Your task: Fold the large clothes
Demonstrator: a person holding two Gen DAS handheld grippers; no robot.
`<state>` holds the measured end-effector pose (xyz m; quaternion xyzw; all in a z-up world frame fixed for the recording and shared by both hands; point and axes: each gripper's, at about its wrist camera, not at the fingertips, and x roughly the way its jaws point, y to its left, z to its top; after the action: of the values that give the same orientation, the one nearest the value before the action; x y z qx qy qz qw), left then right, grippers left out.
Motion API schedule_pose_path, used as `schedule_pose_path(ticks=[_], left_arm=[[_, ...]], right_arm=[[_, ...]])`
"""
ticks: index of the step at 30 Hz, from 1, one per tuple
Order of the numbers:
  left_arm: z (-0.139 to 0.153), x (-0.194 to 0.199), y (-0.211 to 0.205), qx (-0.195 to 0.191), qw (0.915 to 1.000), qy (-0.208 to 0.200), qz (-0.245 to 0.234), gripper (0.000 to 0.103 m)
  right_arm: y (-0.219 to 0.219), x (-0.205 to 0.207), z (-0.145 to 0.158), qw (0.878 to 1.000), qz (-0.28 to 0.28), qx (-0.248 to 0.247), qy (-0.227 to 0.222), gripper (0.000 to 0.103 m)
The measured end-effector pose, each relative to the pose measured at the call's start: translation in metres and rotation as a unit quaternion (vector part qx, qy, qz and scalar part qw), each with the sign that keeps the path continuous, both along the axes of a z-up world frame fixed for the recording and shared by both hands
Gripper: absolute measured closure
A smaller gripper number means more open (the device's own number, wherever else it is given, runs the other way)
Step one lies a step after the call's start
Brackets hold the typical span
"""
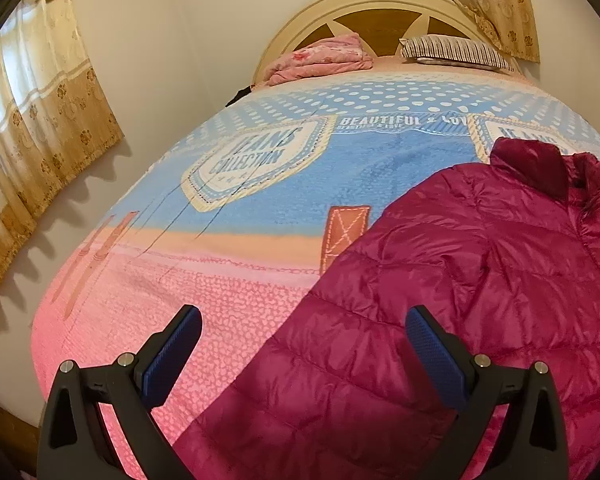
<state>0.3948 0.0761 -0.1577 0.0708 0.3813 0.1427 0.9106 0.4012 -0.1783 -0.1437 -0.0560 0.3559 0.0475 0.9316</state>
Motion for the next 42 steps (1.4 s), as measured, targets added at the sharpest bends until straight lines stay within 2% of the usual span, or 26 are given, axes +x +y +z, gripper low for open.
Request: schedule_pose_path(ticks=[5,8,9,10,11,12,15,17,20,24,28,31,34,36,38,40,41,42], left_arm=[[-0.001,0.0,0.01,0.003,0.9999,-0.003,0.015,0.001],[-0.003,0.003,0.017,0.007,0.9994,0.0,0.035,0.001],[-0.004,0.004,0.019,0.01,0.999,0.001,0.044,0.001],[-0.003,0.004,0.022,0.015,0.9983,0.0,0.056,0.001],[-0.001,0.003,0.025,0.015,0.9975,-0.003,0.069,0.001],[0.002,0.001,0.029,0.013,0.9966,-0.007,0.081,0.001],[0.016,-0.006,0.034,0.01,0.9928,-0.026,0.116,0.001],[0.034,-0.013,0.029,0.013,0.9913,-0.049,0.122,0.001],[0.058,-0.021,0.007,0.028,0.9903,-0.083,0.108,0.001],[0.071,-0.019,-0.036,0.023,0.9925,-0.094,0.075,0.001],[0.067,-0.011,-0.095,0.033,0.9952,-0.087,0.03,0.001],[0.055,-0.002,-0.141,0.051,0.996,-0.073,0.001,0.001],[0.035,0.013,-0.182,0.099,0.9929,-0.065,-0.013,0.001],[0.024,0.023,-0.2,0.144,0.9871,-0.07,-0.012,0.001],[0.003,0.034,-0.21,0.202,0.977,-0.069,-0.002,0.001],[-0.016,0.044,-0.21,0.254,0.965,-0.066,0.009,0.001],[-0.025,0.049,-0.204,0.268,0.9617,-0.057,0.017,0.001],[-0.032,0.054,-0.196,0.269,0.9617,-0.047,0.022,0.001]], right_arm=[[0.02,0.011,-0.026,1.0,0.015,0.004,0.02,0.093],[0.03,0.015,-0.036,0.999,0.024,-0.001,0.033,0.083],[0.033,0.015,-0.037,0.999,0.028,0.006,0.034,0.064],[0.032,0.014,-0.034,0.999,0.034,0.016,0.035,0.038],[0.034,0.009,-0.03,0.998,0.044,0.036,0.031,0.031],[0.036,0.006,-0.027,0.997,0.049,0.044,0.027,0.028],[0.046,-0.017,-0.008,0.995,0.085,0.046,0.016,0.028],[0.046,-0.033,0.004,0.993,0.101,0.058,0.005,0.029],[0.023,-0.056,0.024,0.99,0.105,0.089,-0.014,0.028],[-0.022,-0.068,0.041,0.988,0.085,0.126,-0.038,0.025],[-0.074,-0.065,0.041,0.994,0.001,0.093,-0.05,0.025],[-0.136,-0.044,0.027,0.991,-0.108,0.071,-0.044,0.033],[-0.192,-0.022,0.01,0.978,-0.195,0.073,-0.031,0.032],[-0.218,-0.006,-0.002,0.97,-0.226,0.087,-0.01,0.032],[-0.231,0.012,-0.016,0.968,-0.227,0.105,0.012,0.032],[-0.224,0.03,-0.033,0.973,-0.209,0.092,0.035,0.032],[-0.219,0.035,-0.04,0.975,-0.197,0.09,0.041,0.032],[-0.206,0.047,-0.05,0.98,-0.172,0.082,0.057,0.033]])
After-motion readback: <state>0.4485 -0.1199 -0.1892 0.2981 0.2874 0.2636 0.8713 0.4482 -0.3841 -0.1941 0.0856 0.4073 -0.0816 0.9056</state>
